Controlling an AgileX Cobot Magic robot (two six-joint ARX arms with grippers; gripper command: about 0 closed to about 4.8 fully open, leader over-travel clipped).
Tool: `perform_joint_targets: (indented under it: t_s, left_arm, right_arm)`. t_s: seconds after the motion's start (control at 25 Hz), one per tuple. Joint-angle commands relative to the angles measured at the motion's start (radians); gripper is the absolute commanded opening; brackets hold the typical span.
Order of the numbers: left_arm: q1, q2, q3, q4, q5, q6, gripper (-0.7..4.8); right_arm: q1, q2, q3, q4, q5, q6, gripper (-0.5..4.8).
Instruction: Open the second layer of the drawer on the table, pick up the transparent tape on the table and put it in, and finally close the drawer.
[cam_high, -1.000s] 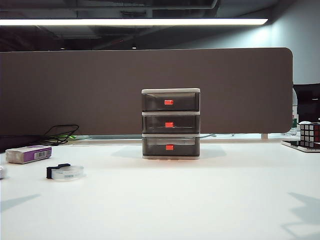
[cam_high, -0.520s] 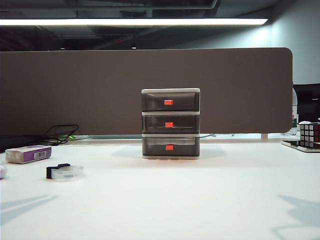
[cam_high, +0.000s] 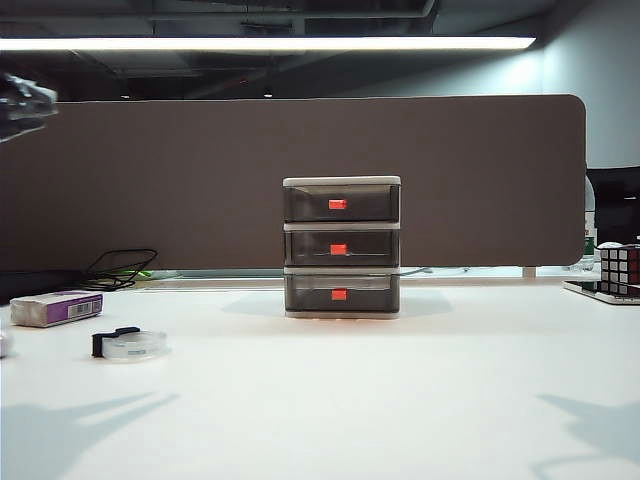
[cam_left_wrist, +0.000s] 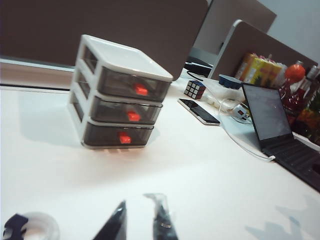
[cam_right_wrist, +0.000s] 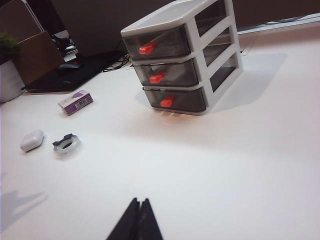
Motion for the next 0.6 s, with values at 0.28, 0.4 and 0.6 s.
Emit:
perform_joint_targets:
  t_s: [0.28, 0.4, 0.6]
  left_arm:
    - [-0.072, 0.380, 0.055, 0.300, -0.051, 0.117, 0.95]
    - [-0.071, 0.515, 0.095, 0.391, -0.053, 0.164, 1.00]
    - [-0.071, 0.804, 0.204, 0.489, -0.038, 0.246, 1.53]
  right_arm:
    - [0.000, 0.002, 0.099, 0.018, 0.060, -0.004, -0.05]
    - [0.000, 0.007, 0.117, 0.018, 0.063, -0.004, -0.05]
    - [0.001, 0.109, 0.185, 0.025, 0.062, -0.009, -0.05]
